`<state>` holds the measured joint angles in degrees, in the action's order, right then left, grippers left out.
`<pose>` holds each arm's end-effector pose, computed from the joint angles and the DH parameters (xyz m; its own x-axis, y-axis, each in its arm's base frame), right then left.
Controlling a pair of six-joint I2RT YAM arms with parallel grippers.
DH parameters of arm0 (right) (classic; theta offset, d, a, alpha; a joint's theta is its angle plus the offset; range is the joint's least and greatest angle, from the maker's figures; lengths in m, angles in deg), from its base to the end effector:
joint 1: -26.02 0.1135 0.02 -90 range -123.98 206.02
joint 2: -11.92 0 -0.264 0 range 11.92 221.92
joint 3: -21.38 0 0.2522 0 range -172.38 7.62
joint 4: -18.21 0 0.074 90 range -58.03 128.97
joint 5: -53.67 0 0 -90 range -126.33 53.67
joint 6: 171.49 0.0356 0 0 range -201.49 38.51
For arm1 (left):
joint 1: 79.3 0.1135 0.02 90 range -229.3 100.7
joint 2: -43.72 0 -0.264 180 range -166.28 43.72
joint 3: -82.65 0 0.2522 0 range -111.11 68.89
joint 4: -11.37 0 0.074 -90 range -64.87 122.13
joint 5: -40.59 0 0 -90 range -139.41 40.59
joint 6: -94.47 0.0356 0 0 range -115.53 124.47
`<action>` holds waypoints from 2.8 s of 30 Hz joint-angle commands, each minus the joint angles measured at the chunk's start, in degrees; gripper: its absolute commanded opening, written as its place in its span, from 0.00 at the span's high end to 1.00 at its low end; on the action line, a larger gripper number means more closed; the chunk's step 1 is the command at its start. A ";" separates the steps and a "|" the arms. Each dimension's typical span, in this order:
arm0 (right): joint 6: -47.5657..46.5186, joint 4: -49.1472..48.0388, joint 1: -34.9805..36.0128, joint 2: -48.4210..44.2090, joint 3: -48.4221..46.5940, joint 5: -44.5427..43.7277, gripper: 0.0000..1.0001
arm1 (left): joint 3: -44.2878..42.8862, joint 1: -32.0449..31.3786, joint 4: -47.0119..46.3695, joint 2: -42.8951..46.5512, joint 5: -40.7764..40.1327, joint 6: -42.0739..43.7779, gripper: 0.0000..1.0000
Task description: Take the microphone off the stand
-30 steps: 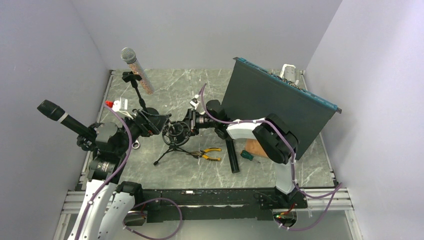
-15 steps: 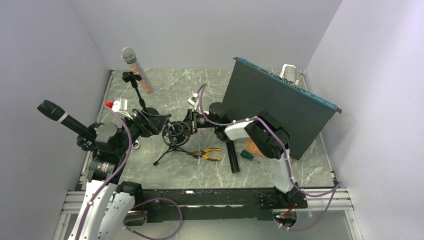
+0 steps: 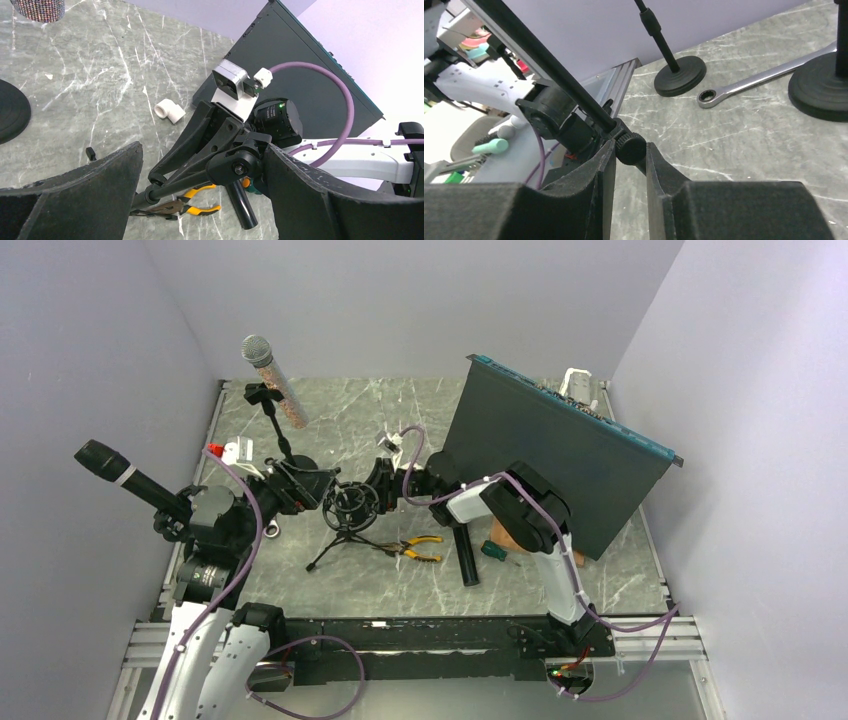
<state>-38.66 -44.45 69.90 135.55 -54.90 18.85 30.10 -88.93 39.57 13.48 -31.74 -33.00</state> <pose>0.2883 0.3178 0.1727 -0.5175 0.0409 -0.8547 -0.8382 -0.2251 0.4967 0.1289 -0.0328 0.3311 -0.3584 -0.5271 -0.7705 0.3012 0.7159 -0.6299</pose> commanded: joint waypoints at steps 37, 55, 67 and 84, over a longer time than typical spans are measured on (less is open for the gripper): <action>-27.90 73.55 -1.94 -38.84 5.50 -37.97 0.00 | -2.02 -0.13 22.06 -1.27 -0.47 8.01 0.01; -30.70 58.26 20.52 -27.08 11.88 -70.07 0.27 | -21.83 -0.13 34.41 1.15 -2.50 11.86 0.01; -27.86 53.39 21.09 -16.66 7.21 -61.83 0.45 | -22.11 -0.13 34.10 1.95 -1.53 11.55 0.01; -25.53 52.86 21.55 -4.79 -6.35 -71.14 0.87 | -22.81 -0.13 34.47 2.64 -2.20 11.08 0.01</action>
<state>-63.07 12.38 92.10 128.52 -57.33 -45.19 9.23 -88.99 74.41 15.51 -33.88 -21.72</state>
